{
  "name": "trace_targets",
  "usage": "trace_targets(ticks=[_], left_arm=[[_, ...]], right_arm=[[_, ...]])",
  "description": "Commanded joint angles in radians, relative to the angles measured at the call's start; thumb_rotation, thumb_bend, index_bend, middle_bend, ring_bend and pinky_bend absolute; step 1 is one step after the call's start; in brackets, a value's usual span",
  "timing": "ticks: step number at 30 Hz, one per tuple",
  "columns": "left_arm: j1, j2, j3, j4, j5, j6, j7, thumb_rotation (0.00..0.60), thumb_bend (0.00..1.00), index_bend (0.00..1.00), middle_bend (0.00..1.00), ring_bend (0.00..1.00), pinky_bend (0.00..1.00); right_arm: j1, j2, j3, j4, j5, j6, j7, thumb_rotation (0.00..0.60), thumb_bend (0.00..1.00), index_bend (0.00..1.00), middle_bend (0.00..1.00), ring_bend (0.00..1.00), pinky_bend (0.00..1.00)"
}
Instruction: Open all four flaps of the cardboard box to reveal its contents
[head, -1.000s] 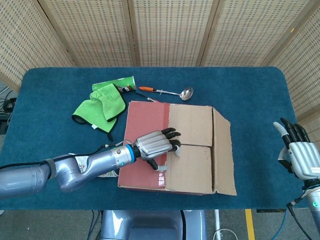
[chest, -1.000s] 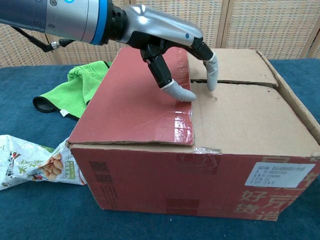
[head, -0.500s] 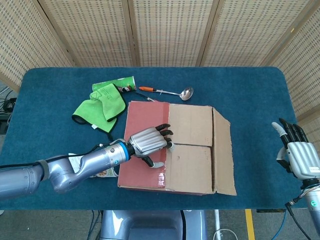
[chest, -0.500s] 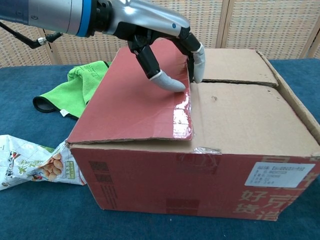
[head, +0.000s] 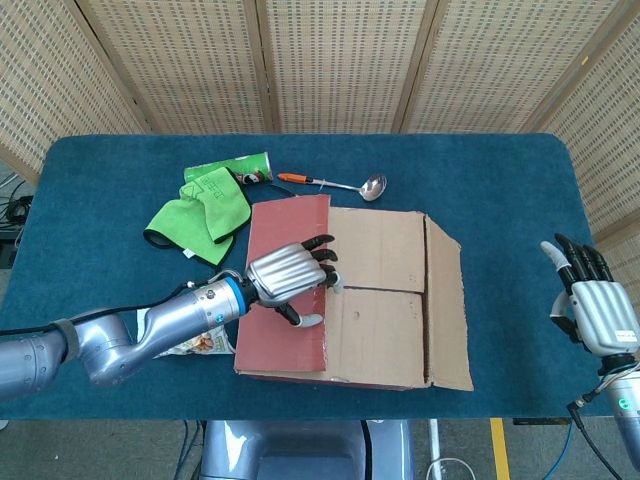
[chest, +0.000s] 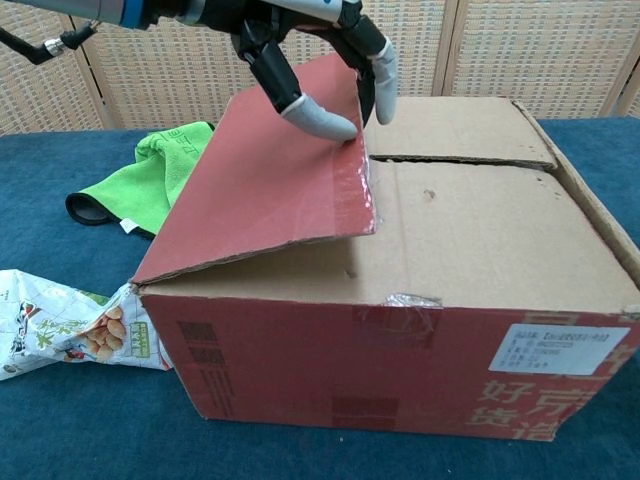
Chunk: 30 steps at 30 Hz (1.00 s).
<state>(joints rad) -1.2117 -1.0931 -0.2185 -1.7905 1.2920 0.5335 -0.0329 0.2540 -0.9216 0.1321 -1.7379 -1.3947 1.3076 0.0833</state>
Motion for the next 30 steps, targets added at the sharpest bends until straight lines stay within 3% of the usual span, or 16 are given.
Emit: trace_targets(ticks=[1, 19, 30], left_arm=[[0.010, 0.025, -0.007, -0.015, 0.014, 0.009, -0.015, 0.405, 0.34, 0.34, 0.41, 0.17, 0.00], [0.130, 0.239, -0.007, -0.121, 0.174, 0.124, -0.156, 0.405, 0.33, 0.34, 0.41, 0.17, 0.00], [0.220, 0.377, 0.023, -0.136, 0.304, 0.214, -0.272, 0.401, 0.32, 0.34, 0.41, 0.17, 0.00]], right_arm=[[0.001, 0.002, 0.002, -0.003, 0.003, -0.002, -0.004, 0.600, 1.00, 0.04, 0.00, 0.00, 0.00], [0.011, 0.015, 0.012, -0.034, 0.007, -0.011, -0.041, 0.600, 1.00, 0.03, 0.00, 0.00, 0.00], [0.023, 0.019, 0.019, -0.054, 0.010, -0.022, -0.067, 0.600, 1.00, 0.04, 0.00, 0.00, 0.00]])
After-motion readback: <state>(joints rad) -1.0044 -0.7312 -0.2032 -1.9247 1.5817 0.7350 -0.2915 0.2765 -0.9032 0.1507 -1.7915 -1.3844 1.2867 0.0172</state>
